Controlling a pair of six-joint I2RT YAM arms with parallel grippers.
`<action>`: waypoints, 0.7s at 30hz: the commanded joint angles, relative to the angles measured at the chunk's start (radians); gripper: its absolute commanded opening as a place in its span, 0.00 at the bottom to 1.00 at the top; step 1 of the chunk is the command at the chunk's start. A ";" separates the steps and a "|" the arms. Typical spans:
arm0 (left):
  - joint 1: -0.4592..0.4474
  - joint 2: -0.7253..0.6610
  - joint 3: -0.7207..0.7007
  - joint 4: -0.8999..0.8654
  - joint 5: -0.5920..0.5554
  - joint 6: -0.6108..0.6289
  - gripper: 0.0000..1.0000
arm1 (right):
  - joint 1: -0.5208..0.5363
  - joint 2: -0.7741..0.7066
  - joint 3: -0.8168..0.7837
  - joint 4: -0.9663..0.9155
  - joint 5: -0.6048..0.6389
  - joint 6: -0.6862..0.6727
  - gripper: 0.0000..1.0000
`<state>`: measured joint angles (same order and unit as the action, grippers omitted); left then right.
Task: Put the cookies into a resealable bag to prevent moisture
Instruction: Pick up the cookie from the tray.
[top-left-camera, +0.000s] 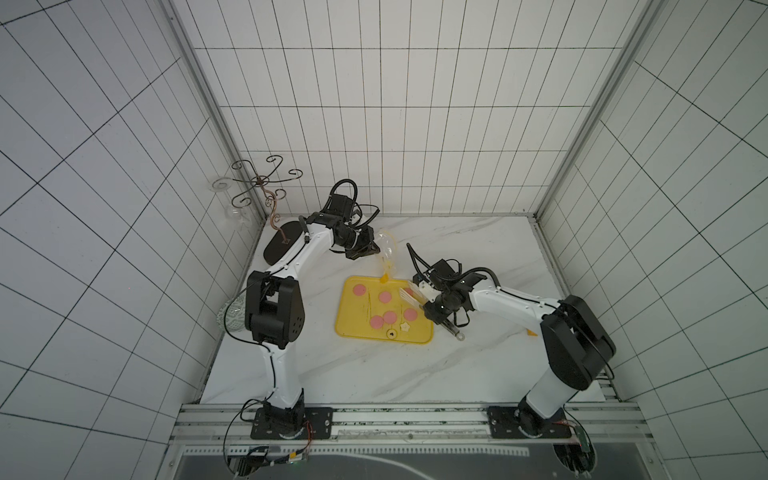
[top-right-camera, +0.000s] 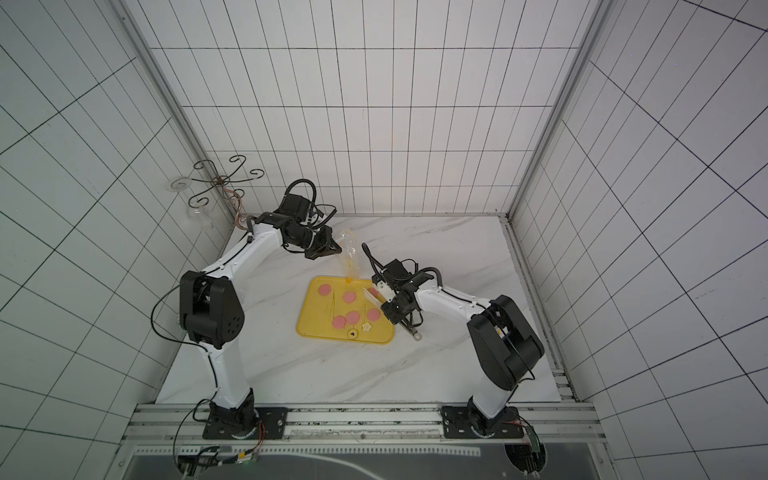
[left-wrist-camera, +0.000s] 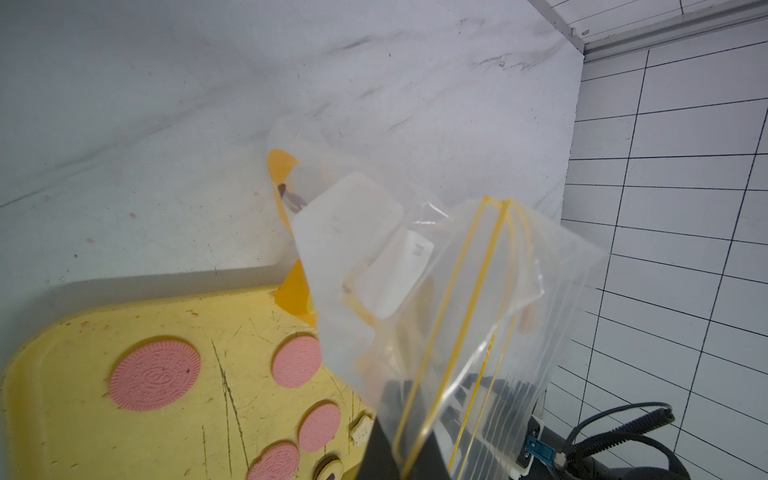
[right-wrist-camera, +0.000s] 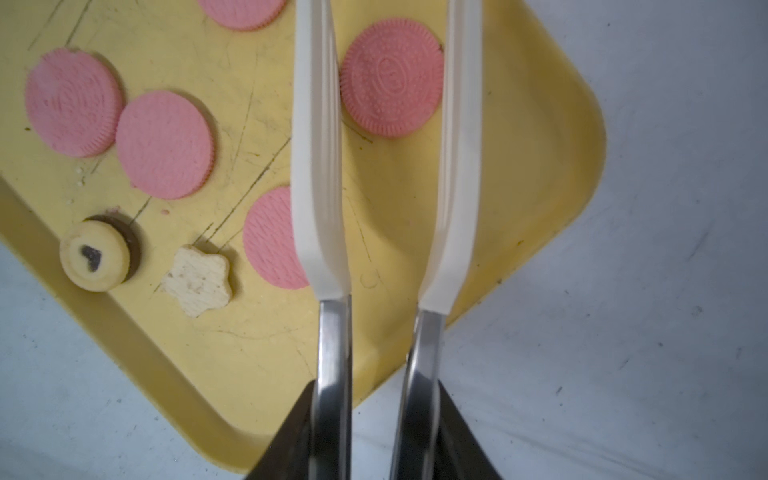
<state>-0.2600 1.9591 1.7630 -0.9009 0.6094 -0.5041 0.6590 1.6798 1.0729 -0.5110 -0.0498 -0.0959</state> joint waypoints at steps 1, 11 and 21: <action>0.003 -0.038 -0.007 0.003 -0.009 0.013 0.00 | -0.002 -0.023 0.097 -0.021 -0.012 -0.021 0.37; 0.002 -0.029 0.007 -0.006 -0.010 0.018 0.00 | -0.004 -0.111 0.093 -0.005 -0.005 -0.008 0.36; 0.001 -0.006 0.051 -0.042 -0.032 0.031 0.00 | -0.005 -0.275 0.163 -0.098 0.035 0.000 0.36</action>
<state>-0.2600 1.9591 1.7782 -0.9283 0.5941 -0.4923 0.6586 1.4616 1.0798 -0.5549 -0.0406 -0.0910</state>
